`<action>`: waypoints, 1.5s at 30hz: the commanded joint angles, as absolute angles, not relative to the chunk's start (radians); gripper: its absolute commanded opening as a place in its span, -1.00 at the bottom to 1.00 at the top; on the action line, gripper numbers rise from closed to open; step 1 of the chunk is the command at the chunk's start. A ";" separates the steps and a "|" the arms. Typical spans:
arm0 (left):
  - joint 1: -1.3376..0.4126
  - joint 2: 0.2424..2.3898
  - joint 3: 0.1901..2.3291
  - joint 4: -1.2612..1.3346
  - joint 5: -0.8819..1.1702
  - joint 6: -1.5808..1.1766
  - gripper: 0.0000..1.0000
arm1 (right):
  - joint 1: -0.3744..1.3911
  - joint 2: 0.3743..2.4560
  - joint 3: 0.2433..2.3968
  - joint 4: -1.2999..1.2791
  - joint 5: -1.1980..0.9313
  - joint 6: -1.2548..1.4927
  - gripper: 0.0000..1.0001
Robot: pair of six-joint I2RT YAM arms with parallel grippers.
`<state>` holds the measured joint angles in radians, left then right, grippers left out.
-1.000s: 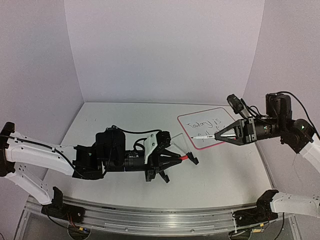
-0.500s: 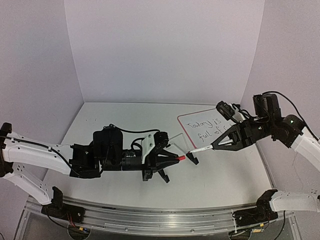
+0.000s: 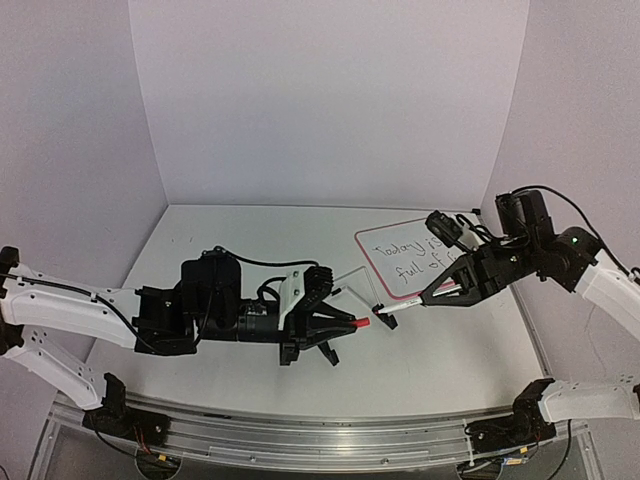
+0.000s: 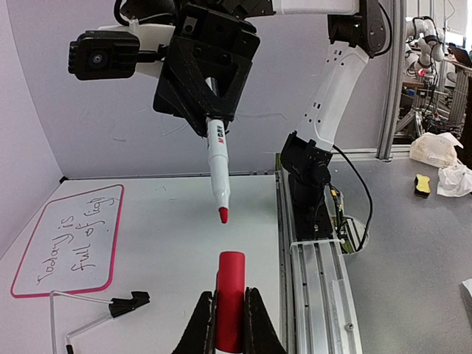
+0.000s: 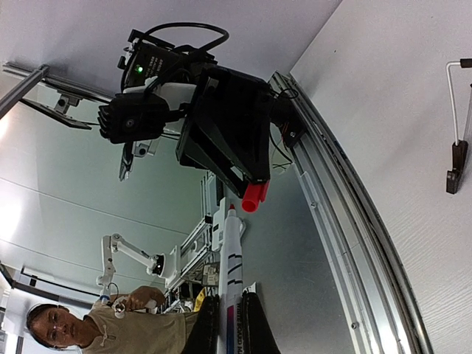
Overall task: Write a sentence on the whiteboard
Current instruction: Insert the whiteboard marker into the center of the board.
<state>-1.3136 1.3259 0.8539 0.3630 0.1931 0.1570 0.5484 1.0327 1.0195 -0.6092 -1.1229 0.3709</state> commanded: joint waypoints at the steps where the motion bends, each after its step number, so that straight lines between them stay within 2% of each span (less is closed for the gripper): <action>1: -1.308 1.285 0.844 0.389 0.214 0.151 -1.00 | 0.548 1.047 1.036 -0.619 -1.150 0.354 -1.00; 35: -1.309 1.351 0.908 0.407 0.234 0.134 -1.00 | 0.552 1.071 1.011 -0.625 -1.197 0.335 -1.00; 45: -1.308 1.312 0.893 0.392 0.228 0.133 -1.00 | 0.553 1.069 1.003 -0.640 -1.195 0.322 -1.00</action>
<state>-1.3125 1.3476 0.8619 0.3702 0.2176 0.1474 0.5484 1.0660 1.0094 -0.6290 -1.1599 0.3492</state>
